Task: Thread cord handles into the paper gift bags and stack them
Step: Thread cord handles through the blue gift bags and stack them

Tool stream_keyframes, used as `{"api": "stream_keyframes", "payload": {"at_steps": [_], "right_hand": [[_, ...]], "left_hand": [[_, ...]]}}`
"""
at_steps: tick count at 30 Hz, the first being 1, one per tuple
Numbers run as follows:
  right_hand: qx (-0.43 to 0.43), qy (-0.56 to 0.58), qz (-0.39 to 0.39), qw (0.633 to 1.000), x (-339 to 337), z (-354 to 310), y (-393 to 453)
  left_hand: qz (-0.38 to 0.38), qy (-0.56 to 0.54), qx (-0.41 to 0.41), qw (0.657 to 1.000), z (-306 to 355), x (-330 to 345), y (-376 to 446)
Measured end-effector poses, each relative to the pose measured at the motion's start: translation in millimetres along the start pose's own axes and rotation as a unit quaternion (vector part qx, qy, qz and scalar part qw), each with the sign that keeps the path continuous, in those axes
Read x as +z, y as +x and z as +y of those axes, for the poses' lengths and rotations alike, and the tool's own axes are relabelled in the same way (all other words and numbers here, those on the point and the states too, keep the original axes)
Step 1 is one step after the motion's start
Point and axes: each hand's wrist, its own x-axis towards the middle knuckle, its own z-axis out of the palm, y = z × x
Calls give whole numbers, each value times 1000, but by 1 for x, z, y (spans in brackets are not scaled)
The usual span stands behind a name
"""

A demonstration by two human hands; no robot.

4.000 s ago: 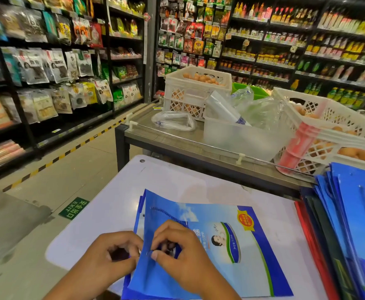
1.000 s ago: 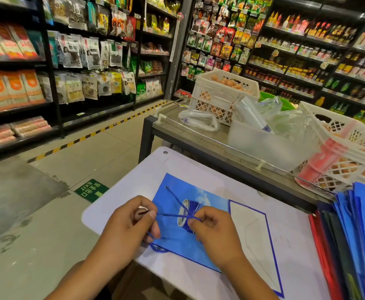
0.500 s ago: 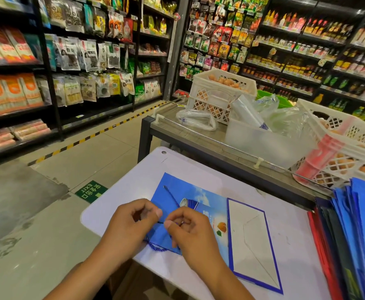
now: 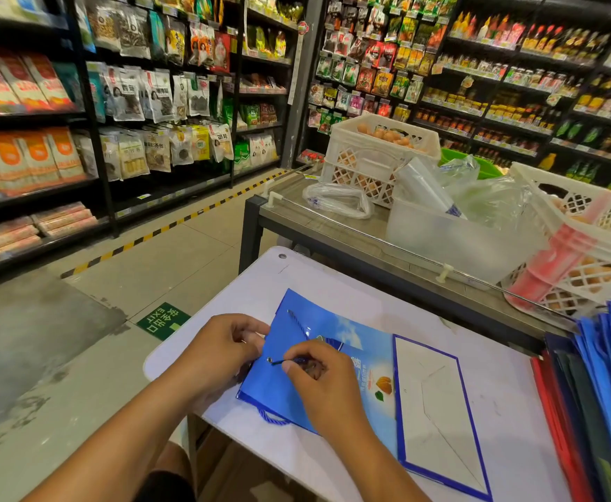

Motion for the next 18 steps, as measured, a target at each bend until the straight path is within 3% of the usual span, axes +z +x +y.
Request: {"api": "stream_keyframes", "payload": {"at_steps": [3, 11, 18], "right_hand": [[-15, 4, 14, 1000, -2, 5, 2], [-69, -45, 38, 996, -3, 16, 2], [-169, -119, 27, 978, 2, 24, 4]], "left_hand": [[-29, -78, -9, 996, 5, 4, -1], [-48, -5, 47, 998, -15, 2, -5], [-72, -33, 91, 993, -26, 2, -4]]}}
